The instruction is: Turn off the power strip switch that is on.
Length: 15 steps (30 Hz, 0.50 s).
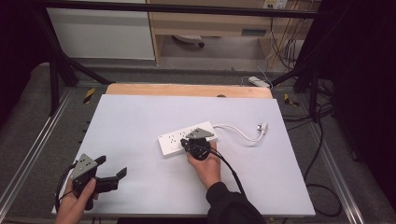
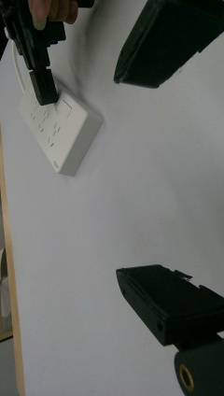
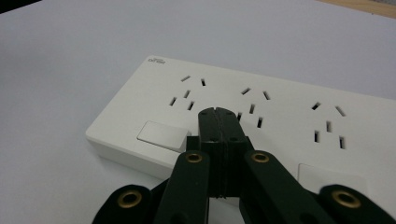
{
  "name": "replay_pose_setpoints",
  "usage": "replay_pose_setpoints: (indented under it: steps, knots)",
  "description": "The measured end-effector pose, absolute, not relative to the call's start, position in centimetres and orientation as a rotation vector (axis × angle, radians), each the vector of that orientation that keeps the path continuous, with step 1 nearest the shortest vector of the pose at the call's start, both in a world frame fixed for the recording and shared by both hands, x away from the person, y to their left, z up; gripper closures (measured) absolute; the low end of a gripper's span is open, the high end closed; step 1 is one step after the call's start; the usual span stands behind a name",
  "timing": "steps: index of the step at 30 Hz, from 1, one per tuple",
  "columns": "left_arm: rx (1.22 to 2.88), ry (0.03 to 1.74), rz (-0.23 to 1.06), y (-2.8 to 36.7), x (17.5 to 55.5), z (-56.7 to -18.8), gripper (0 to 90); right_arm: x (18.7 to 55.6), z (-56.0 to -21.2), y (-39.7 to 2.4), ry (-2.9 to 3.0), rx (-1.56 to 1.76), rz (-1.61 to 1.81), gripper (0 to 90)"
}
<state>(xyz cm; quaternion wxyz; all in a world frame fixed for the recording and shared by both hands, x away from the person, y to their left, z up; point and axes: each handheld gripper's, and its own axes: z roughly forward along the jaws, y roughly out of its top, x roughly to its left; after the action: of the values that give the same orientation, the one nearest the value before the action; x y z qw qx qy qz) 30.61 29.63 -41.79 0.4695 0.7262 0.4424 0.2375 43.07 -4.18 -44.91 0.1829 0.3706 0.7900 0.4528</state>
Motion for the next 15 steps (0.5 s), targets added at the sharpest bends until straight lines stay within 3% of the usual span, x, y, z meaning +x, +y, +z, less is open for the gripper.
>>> replay_pose_setpoints:
  steps: [15]
  knots:
    - [1.785,1.084,0.583,29.67,30.60,-41.79,6.0,42.90,-44.33,-4.48,2.214,1.051,1.310,90.0]
